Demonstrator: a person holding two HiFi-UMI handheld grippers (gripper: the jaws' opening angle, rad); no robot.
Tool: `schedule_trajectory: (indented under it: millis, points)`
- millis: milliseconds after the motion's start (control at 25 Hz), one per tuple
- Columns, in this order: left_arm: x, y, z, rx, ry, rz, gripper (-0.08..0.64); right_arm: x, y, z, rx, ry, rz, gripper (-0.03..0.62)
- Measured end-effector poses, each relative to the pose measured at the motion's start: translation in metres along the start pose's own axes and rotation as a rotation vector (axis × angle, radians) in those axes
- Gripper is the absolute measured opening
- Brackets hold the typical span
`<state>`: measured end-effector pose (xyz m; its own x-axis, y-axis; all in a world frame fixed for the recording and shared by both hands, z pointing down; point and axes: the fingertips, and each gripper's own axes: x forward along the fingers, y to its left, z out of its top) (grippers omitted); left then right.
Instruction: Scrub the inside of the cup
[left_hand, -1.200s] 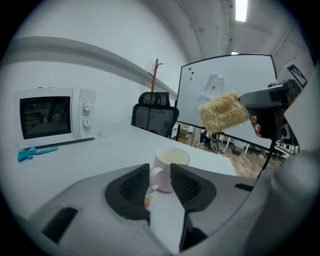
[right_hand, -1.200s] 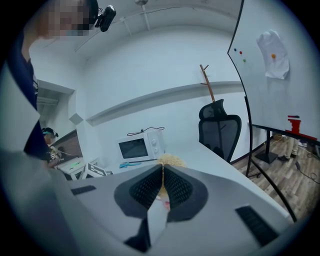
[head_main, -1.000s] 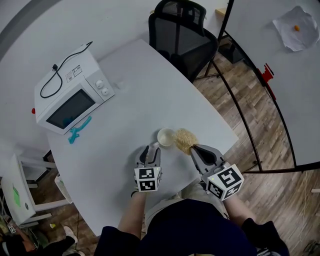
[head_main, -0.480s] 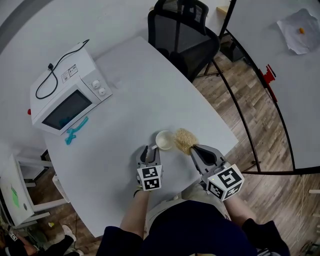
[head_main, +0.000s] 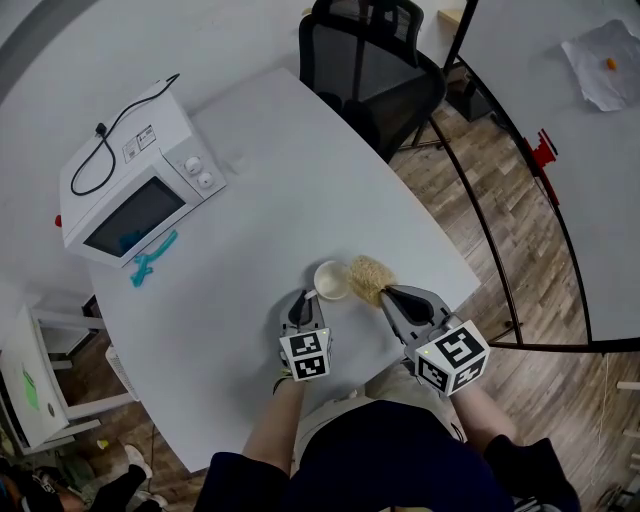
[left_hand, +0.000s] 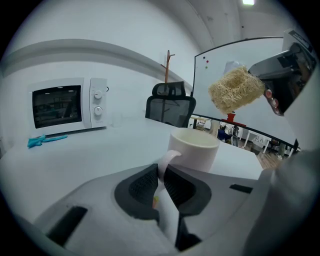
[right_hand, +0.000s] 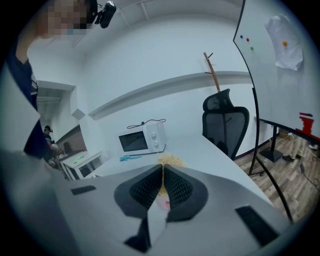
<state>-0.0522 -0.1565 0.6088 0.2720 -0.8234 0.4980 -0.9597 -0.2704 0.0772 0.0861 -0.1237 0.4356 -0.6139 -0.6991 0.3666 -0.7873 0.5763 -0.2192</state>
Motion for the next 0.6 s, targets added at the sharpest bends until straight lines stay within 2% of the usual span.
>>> schedule_trajectory:
  millis: [240,600]
  points:
    - [-0.001,0.0,-0.001,-0.018,0.004,-0.006,0.045,0.013,0.009,0.002,-0.068,0.07,0.054,0.032]
    - [-0.001,-0.003,-0.002,-0.016,0.019,-0.03,0.044,0.042,0.016,-0.003,-0.197,0.248,0.152,0.032]
